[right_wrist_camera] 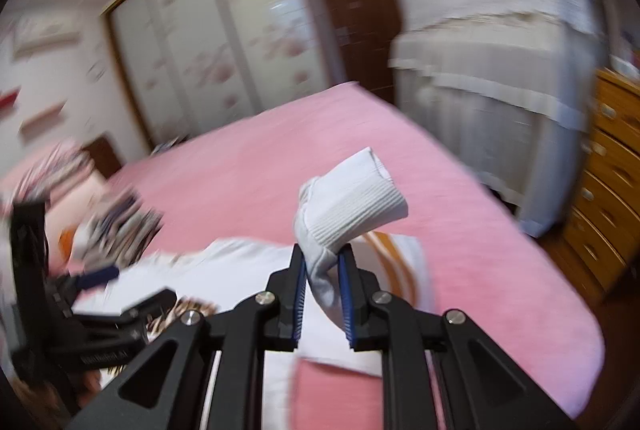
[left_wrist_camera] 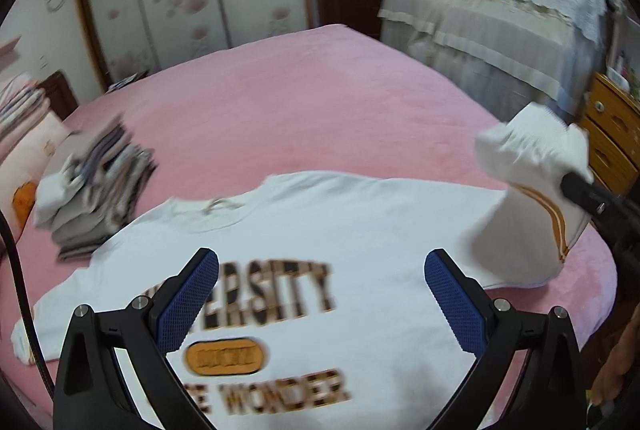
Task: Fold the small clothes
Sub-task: 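Grasp the sleeve cuff with the right tool and lift it across the chest, then grasp the cuff with the left tool while the right tool releases it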
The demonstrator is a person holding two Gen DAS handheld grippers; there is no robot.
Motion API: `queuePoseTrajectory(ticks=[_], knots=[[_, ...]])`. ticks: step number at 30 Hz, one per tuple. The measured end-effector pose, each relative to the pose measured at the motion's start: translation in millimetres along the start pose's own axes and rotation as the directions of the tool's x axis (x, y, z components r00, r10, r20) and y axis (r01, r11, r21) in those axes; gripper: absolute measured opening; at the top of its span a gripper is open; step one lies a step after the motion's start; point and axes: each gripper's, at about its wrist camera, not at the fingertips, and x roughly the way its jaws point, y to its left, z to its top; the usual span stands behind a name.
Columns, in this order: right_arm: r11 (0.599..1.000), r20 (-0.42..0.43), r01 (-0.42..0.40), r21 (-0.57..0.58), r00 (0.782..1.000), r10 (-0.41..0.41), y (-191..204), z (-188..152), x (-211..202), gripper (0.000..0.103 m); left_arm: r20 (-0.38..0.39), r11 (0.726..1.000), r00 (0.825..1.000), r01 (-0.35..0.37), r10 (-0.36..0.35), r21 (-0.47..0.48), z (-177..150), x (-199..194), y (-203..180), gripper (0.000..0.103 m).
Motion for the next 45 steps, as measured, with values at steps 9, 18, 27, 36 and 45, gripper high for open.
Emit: queuePoseTrajectory(ticks=[9,18,27,36,45], knots=[[0.973,-0.222,-0.108,-0.204,0.973,0.061,113.3,-76.9,94.8,0.015,-0.124,0.994,0.992,-0.044,0.031,-0.097,-62.2,27.2,91.4,0.102],[0.944,-0.314,-0.224,-0.241,0.939,0.143,144.4,-116.1,97.2,0.036,-0.179,0.988,0.980,0.065,-0.089,-0.137,-95.1,45.5,92.6,0.102],[0.940,-0.299,-0.204,-0.275,0.947,0.118,141.5,-126.8,61.7,0.039,-0.236,0.932,0.921,0.246,-0.310,-0.265,-104.0,65.4,88.4,0.094],[0.969,-0.302,-0.146,-0.197,0.950,0.082,104.6,-136.0,34.3,0.039,-0.249,0.727,0.756,0.397,-0.605,-0.561,-120.8,106.7,78.6,0.067],[0.989,-0.280,-0.103,-0.106,0.958,0.070,74.0,-133.8,23.6,0.039,-0.159,0.553,0.687,0.403,-0.710,-0.729,-128.2,136.8,64.3,0.050]])
